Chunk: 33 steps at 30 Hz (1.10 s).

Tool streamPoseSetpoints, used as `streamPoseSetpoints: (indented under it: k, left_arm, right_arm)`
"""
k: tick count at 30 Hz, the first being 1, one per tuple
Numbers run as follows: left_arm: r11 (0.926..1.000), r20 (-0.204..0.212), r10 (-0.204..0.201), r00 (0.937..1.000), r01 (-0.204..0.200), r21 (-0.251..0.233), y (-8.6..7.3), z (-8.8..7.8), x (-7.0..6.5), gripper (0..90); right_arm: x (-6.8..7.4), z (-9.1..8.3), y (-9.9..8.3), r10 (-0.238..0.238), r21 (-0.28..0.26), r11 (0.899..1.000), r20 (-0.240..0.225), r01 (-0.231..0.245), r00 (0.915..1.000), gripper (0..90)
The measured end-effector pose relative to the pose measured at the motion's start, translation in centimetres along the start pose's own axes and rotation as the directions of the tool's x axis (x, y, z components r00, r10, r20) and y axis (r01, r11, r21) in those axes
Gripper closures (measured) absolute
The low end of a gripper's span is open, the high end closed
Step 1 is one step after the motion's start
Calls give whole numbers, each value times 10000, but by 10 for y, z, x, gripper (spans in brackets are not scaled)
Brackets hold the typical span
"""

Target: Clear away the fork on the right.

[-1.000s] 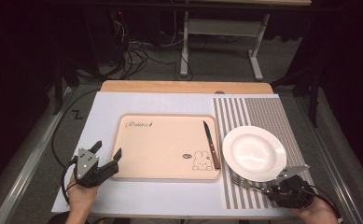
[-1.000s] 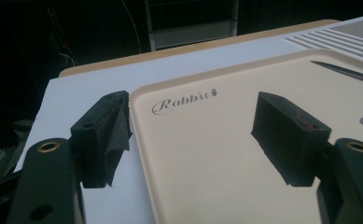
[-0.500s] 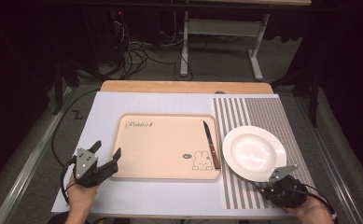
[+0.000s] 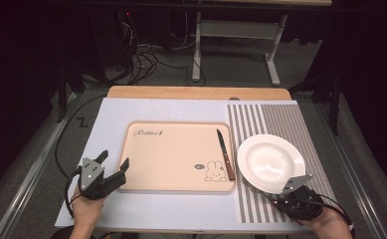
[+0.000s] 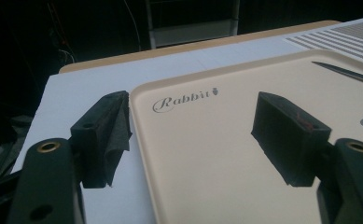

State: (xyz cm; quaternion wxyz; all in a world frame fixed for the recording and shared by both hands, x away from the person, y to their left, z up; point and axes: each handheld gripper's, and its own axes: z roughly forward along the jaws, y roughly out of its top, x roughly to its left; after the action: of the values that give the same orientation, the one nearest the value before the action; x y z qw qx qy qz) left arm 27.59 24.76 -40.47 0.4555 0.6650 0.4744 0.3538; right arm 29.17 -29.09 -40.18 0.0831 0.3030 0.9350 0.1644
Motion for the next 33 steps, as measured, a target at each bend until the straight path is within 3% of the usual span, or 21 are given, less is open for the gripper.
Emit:
streamPoseSetpoints:
  k: [17, 23, 29, 33]
  left_arm:
    - [10000, 71, -13, 10000, 13, -86, 0, 0, 0, 282]
    - [10000, 116, -3, 9999, 4, -51, 0, 0, 0, 277]
    - [10000, 217, -36, 9998, 36, 40, 0, 0, 1, 265]
    - [9999, 231, -79, 9997, 77, 82, 0, 1, 1, 262]
  right_arm:
    - [17, -5, 33, -492, -1122, 9928, -541, 429, 9973, 789]
    - [19, -9, 49, -678, -1445, 9877, -537, 594, 9963, 788]
    - [20, -12, 69, -553, -1451, 9882, -438, 485, 9975, 788]
    - [19, -13, 81, -408, -1770, 9836, -355, 339, 9985, 788]
